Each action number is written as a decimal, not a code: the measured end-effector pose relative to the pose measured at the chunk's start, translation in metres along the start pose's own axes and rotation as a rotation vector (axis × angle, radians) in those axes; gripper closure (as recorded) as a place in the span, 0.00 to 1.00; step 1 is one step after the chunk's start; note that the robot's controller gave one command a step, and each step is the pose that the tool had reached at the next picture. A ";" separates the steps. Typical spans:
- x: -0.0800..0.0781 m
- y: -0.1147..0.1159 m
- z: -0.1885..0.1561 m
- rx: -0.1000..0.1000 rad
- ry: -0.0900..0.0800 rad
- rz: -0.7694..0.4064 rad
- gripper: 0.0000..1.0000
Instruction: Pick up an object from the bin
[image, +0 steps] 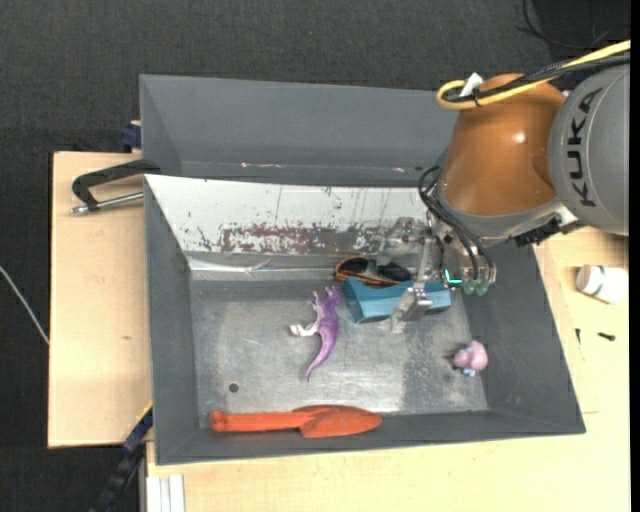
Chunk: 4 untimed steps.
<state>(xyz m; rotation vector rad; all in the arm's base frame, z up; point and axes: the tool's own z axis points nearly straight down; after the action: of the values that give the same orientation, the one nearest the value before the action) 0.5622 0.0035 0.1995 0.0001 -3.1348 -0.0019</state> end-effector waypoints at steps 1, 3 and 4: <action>-0.002 0.000 -0.005 0.000 -0.009 0.000 0.00; -0.010 -0.016 0.110 -0.001 -0.001 0.068 0.00; -0.022 -0.035 0.077 -0.003 -0.003 0.159 0.00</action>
Offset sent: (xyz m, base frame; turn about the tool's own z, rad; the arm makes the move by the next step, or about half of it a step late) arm 0.0156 -0.0237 -0.1295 0.1140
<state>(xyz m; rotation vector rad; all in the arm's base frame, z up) 0.5832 -0.0311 0.1223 -0.2485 -3.1283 -0.0055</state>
